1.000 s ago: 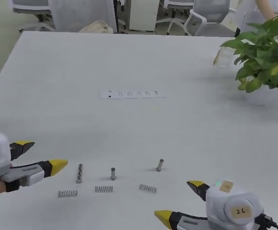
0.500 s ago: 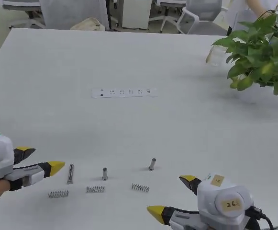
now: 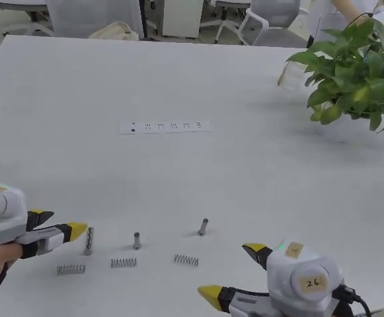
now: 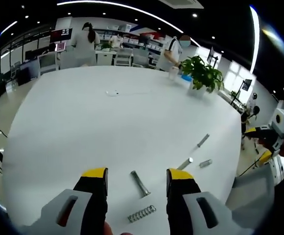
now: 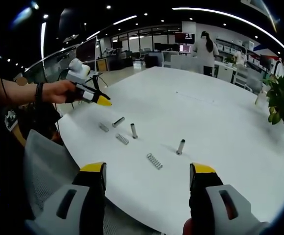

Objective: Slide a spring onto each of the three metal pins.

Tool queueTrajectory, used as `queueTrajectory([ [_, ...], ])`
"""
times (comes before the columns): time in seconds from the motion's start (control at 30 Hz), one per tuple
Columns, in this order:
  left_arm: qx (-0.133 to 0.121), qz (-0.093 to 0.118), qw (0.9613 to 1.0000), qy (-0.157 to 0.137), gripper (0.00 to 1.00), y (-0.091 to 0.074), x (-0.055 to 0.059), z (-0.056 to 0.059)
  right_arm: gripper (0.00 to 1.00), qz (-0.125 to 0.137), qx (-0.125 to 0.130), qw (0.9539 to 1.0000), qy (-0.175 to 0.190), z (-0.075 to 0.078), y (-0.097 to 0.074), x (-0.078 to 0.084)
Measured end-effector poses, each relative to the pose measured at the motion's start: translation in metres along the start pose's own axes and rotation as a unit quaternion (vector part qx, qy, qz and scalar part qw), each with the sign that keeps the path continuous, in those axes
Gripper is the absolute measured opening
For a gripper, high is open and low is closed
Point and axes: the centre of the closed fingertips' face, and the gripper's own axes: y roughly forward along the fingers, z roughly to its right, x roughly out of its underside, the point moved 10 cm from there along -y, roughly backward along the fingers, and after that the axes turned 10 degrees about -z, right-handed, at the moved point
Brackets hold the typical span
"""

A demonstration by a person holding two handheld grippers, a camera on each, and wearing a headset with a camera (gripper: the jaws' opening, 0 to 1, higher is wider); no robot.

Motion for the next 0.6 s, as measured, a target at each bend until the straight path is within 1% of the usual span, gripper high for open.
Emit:
queueTrajectory([
  [0.1, -0.002, -0.005, 0.9998, -0.019, 0.4, 0.007, 0.002, 0.0, 0.68, 0.0, -0.001, 1.0, -0.002, 0.0, 0.001, -0.002],
  [0.13, -0.006, -0.011, 0.9995, -0.028, 0.39, 0.01, 0.003, 0.0, 0.68, 0.0, -0.001, 1.0, -0.002, 0.0, 0.001, -0.002],
  [0.23, -0.016, -0.019, 0.999, -0.036, 0.37, 0.017, 0.004, -0.001, 0.68, -0.001, 0.0, 1.0, 0.001, 0.002, 0.002, -0.002],
  [0.4, -0.016, -0.025, 0.9982, -0.051, 0.33, 0.03, 0.004, 0.003, 0.67, -0.003, 0.001, 1.0, 0.001, 0.004, 0.001, -0.001],
  [0.47, -0.018, -0.03, 0.9978, -0.056, 0.31, 0.035, 0.006, 0.004, 0.67, -0.004, 0.002, 1.0, 0.002, 0.005, 0.001, -0.001],
  [0.53, -0.018, -0.032, 0.9969, -0.069, 0.3, 0.039, 0.009, 0.005, 0.67, -0.005, 0.004, 1.0, 0.002, 0.005, 0.0, 0.0],
  [0.6, -0.017, -0.037, 0.9963, -0.076, 0.28, 0.044, 0.011, 0.006, 0.68, -0.004, 0.004, 1.0, 0.004, 0.006, -0.001, 0.0],
])
